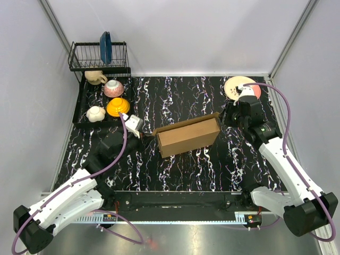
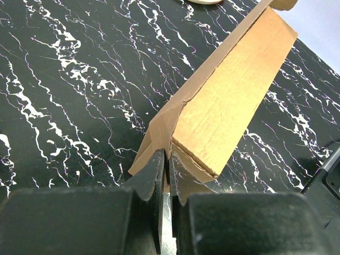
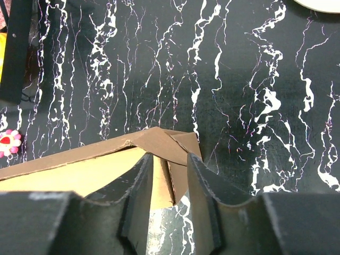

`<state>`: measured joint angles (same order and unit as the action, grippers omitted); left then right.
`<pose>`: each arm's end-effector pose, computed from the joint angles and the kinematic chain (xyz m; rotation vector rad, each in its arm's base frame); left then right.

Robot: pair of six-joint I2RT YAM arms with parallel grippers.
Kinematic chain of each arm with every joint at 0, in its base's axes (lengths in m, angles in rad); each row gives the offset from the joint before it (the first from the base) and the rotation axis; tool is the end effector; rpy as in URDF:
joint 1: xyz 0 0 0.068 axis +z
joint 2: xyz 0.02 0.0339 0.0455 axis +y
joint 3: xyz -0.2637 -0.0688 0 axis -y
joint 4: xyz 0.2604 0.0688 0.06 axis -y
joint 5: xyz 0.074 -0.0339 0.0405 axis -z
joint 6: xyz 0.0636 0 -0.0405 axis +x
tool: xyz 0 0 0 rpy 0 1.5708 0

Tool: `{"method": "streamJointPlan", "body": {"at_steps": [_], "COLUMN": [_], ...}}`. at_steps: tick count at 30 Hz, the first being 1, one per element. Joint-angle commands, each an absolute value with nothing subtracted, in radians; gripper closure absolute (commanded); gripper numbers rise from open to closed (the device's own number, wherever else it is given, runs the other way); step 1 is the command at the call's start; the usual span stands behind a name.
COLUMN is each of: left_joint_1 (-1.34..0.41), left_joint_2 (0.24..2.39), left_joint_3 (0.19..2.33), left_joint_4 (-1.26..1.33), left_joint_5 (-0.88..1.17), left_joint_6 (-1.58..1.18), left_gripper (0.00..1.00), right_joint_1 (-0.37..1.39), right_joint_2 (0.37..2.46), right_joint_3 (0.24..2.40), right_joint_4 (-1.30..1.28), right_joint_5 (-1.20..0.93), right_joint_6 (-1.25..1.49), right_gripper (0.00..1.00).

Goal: Fold the paper box

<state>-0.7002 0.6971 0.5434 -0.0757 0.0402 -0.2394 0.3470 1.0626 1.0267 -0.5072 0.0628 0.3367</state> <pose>0.1653 -0.1426 0.2709 0.4527 1.8005 -0.7000 0.2569 0.0887 0.3234 0.0268 2.1313 0.3402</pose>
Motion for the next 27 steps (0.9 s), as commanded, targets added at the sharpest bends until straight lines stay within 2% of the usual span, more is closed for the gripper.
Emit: {"method": "streamJointPlan", "body": {"at_steps": [1, 3, 5, 8, 9, 10, 15, 18, 27], "left_joint_1": [-0.704, -0.704, -0.703, -0.704, -0.704, -0.704, -0.704, -0.704, -0.704], "left_joint_2": [0.701, 0.703, 0.707, 0.71, 0.71, 0.71, 0.707, 0.707, 0.709], "left_joint_3": [0.584, 0.584, 0.588, 0.591, 0.594, 0.592, 0.589, 0.589, 0.597], "left_joint_4": [-0.06, -0.06, -0.06, -0.064, -0.066, -0.067, -0.069, -0.072, -0.083], "left_joint_5": [0.029, 0.026, 0.025, 0.026, 0.023, 0.023, 0.026, 0.028, 0.017], "left_joint_6": [-0.229, -0.227, -0.224, -0.219, -0.218, -0.216, -0.216, -0.215, -0.199], "left_gripper": [0.94, 0.94, 0.94, 0.95, 0.95, 0.95, 0.96, 0.96, 0.96], "right_joint_1": [0.353, 0.351, 0.353, 0.353, 0.353, 0.353, 0.353, 0.353, 0.353], "right_joint_2": [1.054, 1.057, 1.063, 1.072, 1.074, 1.077, 1.088, 1.095, 1.1], "right_joint_3": [1.034, 1.031, 1.025, 1.023, 1.023, 1.019, 1.008, 1.002, 0.965], "right_joint_4": [-0.48, -0.479, -0.477, -0.476, -0.474, -0.471, -0.453, -0.44, -0.396], "right_joint_5": [0.09, 0.091, 0.089, 0.103, 0.106, 0.109, 0.112, 0.107, 0.078], "right_joint_6": [0.308, 0.307, 0.301, 0.291, 0.291, 0.287, 0.276, 0.267, 0.267], "right_gripper": [0.66, 0.71, 0.71, 0.63, 0.57, 0.54, 0.52, 0.56, 0.82]}}
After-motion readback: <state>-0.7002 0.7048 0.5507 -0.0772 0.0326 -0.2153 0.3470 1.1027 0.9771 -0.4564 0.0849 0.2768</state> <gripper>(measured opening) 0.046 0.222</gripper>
